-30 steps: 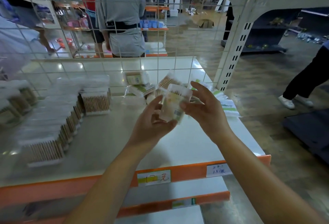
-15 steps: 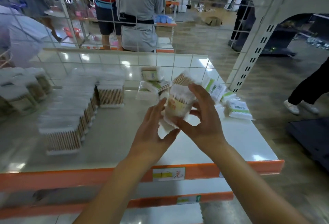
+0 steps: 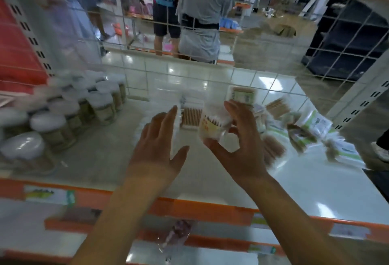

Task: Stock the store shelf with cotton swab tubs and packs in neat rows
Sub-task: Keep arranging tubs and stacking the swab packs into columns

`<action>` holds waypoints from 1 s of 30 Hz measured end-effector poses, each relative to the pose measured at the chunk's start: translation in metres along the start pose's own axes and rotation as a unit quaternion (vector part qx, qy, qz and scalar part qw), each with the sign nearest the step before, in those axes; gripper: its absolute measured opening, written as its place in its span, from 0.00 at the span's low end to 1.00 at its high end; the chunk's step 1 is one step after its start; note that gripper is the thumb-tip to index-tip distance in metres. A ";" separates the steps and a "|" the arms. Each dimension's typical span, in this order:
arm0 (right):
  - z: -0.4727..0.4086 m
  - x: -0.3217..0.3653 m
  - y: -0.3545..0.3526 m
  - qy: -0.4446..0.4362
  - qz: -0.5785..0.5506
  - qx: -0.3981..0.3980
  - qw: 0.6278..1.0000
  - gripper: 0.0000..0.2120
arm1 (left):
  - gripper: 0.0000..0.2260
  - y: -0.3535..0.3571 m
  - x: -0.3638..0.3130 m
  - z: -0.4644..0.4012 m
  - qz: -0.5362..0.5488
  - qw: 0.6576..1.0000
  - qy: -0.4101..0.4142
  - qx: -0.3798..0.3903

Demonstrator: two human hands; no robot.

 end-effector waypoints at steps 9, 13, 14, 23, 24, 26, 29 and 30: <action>-0.024 0.048 0.116 -0.035 -0.058 0.015 0.998 0.32 | 0.31 -0.057 0.114 0.000 -0.071 0.989 0.016 -0.132; -0.017 0.061 0.168 -0.007 -0.091 0.039 0.995 0.32 | 0.29 -0.073 0.154 0.001 -0.075 0.983 0.042 -0.159; -0.015 0.063 0.179 -0.002 -0.094 0.042 0.995 0.32 | 0.27 -0.077 0.162 0.002 -0.075 0.982 0.054 -0.168; -0.001 0.038 0.257 0.078 -0.069 0.009 0.994 0.39 | 0.19 -0.079 0.223 -0.001 -0.096 0.983 0.112 -0.113; -0.001 0.035 0.263 0.089 -0.066 0.013 0.994 0.40 | 0.19 -0.078 0.227 -0.003 -0.100 0.982 0.119 -0.106; -0.002 0.031 0.271 0.132 -0.082 0.027 0.987 0.42 | 0.19 -0.076 0.233 -0.005 -0.106 0.983 0.120 -0.089; -0.005 0.030 0.278 0.195 -0.119 0.042 0.973 0.40 | 0.18 -0.074 0.238 -0.004 -0.119 0.983 0.118 -0.077; -0.007 0.029 0.280 0.201 -0.120 0.039 0.972 0.41 | 0.17 -0.074 0.238 -0.003 -0.124 0.982 0.119 -0.074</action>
Point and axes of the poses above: each hand's wrist, its own z-axis away from the middle knuckle, its own y-axis out of the palm, x = y × z, the point moved 1 cm from there along -z, towards the middle knuckle, and after that the axes turned 11 degrees about -z, right-handed, at the moved point
